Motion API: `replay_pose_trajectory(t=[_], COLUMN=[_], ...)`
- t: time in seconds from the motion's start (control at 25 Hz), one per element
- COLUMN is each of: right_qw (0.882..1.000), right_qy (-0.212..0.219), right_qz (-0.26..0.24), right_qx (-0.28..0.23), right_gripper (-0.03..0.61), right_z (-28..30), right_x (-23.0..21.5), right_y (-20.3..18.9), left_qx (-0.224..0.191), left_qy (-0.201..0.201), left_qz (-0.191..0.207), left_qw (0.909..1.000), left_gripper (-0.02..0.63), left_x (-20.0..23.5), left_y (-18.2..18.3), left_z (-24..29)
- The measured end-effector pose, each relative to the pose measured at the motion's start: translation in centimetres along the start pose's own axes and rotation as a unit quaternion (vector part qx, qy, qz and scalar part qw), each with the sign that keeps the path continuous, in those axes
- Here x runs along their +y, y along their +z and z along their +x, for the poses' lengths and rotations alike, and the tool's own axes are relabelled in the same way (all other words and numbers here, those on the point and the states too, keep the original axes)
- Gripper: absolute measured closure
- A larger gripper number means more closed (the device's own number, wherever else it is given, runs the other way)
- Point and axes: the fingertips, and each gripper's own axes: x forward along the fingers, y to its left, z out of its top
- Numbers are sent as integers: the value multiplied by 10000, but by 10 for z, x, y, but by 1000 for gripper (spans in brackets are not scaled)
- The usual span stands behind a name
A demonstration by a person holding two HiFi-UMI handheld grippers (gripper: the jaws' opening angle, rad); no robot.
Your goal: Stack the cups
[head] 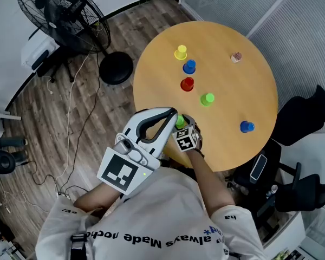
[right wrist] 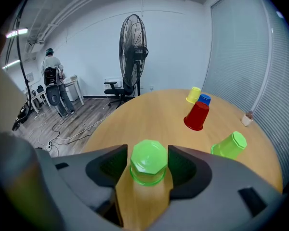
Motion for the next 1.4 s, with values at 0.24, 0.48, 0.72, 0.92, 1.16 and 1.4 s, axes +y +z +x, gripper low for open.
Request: replay_pose_trajectory(t=[0.24, 0.48, 0.72, 0.92, 1.16, 1.4], right_qw=[9999, 9992, 9981, 9968, 9957, 9934], right_qy=[-13, -109, -188, -238, -422, -682], right_qz=[62, 158, 229, 332, 429, 634], right_qx=[-147, -360, -531, -689, -712, -664], right_gripper=[305, 305, 305, 305, 305, 305], right_z=[-10, -28, -48, -65, -80, -94], right_x=[3, -4, -14, -25, -48, -83], right_y=[6, 10, 7, 1, -16, -43], left_qx=[8, 42, 24, -4, -38, -37], left_qy=[-36, -98, -204, -270, -312, -322], left_qz=[14, 124, 70, 57, 30, 47], left_qw=[10000, 9999, 9998, 9996, 9995, 9995], left_gripper=[589, 588, 588, 588, 588, 589], left_x=[-6, -16, -26, -34, -41, -50], left_y=[0, -1, -1, -1, 1, 2], left_z=[-1, 1, 10, 18, 26, 35])
